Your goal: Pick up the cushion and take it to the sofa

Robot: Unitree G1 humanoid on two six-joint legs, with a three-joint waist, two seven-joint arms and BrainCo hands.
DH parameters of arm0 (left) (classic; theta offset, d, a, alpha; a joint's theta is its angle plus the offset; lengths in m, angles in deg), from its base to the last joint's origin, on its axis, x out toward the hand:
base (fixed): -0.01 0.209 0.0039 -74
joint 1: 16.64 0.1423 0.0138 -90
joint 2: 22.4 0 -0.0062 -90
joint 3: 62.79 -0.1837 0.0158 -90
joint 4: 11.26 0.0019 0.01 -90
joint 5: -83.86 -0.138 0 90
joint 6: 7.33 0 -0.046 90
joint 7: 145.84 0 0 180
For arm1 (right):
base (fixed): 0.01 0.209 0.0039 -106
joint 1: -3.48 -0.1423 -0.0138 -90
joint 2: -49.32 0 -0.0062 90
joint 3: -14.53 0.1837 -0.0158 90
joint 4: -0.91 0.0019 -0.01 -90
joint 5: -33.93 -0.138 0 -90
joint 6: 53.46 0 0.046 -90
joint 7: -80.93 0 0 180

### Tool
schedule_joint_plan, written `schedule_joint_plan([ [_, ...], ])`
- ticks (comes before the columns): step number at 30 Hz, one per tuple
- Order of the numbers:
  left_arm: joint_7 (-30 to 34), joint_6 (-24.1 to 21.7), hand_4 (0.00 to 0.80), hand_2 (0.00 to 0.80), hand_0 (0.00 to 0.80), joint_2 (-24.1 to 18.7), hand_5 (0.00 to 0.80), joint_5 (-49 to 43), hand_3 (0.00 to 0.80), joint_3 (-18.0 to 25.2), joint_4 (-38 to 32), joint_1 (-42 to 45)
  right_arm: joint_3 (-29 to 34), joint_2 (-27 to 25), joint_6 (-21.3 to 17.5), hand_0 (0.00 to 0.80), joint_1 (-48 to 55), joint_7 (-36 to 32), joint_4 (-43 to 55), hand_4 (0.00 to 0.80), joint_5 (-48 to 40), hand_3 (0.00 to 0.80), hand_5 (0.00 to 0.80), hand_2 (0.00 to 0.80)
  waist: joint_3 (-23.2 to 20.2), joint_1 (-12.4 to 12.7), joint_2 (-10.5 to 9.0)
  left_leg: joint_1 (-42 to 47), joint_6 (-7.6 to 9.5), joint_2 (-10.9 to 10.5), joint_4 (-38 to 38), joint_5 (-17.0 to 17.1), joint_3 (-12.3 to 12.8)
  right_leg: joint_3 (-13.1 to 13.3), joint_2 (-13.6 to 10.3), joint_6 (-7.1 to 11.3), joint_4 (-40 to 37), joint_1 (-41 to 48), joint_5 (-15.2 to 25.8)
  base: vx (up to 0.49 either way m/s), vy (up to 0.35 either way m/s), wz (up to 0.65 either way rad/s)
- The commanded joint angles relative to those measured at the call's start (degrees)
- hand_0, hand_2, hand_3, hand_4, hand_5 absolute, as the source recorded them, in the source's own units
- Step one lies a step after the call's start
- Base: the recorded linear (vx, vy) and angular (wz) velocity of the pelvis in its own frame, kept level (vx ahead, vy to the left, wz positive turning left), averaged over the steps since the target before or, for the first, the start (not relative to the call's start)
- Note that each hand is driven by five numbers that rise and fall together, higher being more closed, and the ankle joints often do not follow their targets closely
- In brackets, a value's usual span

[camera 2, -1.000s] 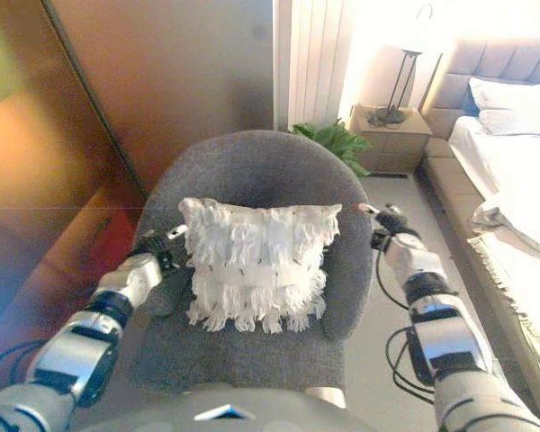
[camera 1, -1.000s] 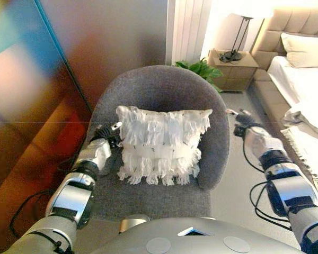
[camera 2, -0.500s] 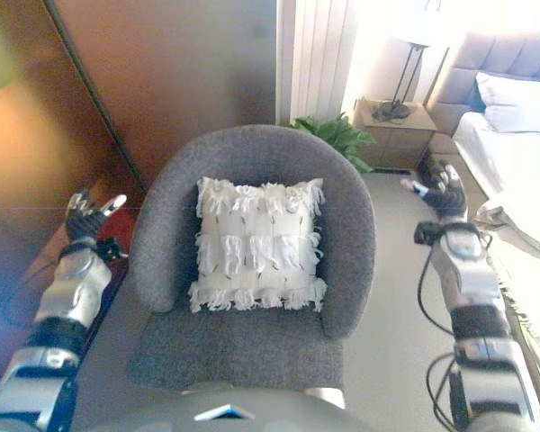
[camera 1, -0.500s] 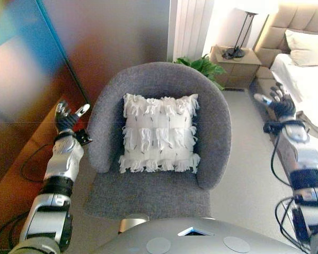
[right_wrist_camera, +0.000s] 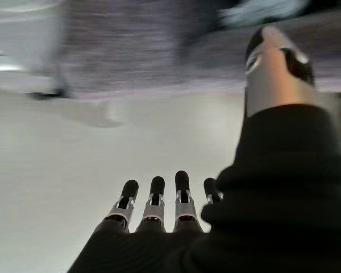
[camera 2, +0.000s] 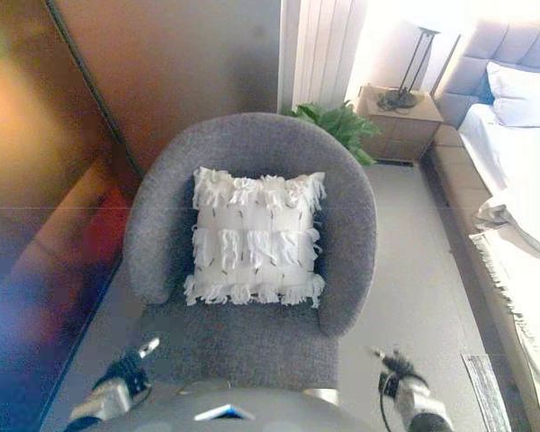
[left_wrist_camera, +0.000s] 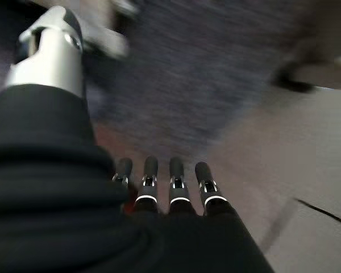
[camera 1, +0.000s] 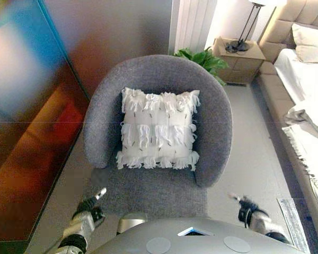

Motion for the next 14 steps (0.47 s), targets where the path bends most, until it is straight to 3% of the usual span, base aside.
schedule_joint_plan([
  [1,0.78,-0.28,0.000,0.000,0.000,1.63,0.000,-2.05,0.000,-2.38,6.94,-7.26,-1.72,0.54,-1.47,0.000,-5.55,-2.39,-5.71,0.000,0.45,0.000,0.000,0.000,1.43,0.67,0.43,4.11,0.95,0.22,0.50,-5.59,2.40,-0.10,1.21,0.11,0.27,-2.99,3.96,-0.141,-0.061,-0.03],
  [5,4.21,3.70,0.000,0.000,0.000,3.88,0.000,-3.47,0.000,-4.83,15.57,-9.68,-3.21,2.35,0.67,0.000,-6.51,-4.85,-13.37,0.000,0.44,0.000,0.000,0.000,1.42,-0.14,0.62,3.56,0.75,0.59,0.50,-5.51,3.24,1.16,1.57,0.06,0.27,-3.97,4.21,-0.109,-0.044,-0.05],
  [9,9.25,9.03,0.000,0.000,0.000,5.39,0.000,-7.46,0.000,-6.56,18.22,-10.77,-4.18,3.52,2.94,0.000,-7.12,-5.43,-15.94,0.000,0.78,0.000,0.000,0.000,1.54,-0.75,0.79,3.42,0.76,0.84,0.50,-5.63,4.05,2.20,1.84,-0.09,0.27,-4.50,4.26,-0.070,-0.022,-0.12],
  [14,8.62,9.84,0.000,0.000,0.000,6.54,0.000,-6.01,0.000,-9.29,18.34,-12.99,-4.73,3.70,3.40,0.000,-8.12,-4.65,-16.31,0.000,0.52,0.000,0.000,0.000,1.86,-1.29,0.90,3.33,0.86,1.07,0.50,-6.05,4.45,3.03,2.22,-0.09,0.27,-4.84,4.19,-0.056,-0.025,-0.14],
])
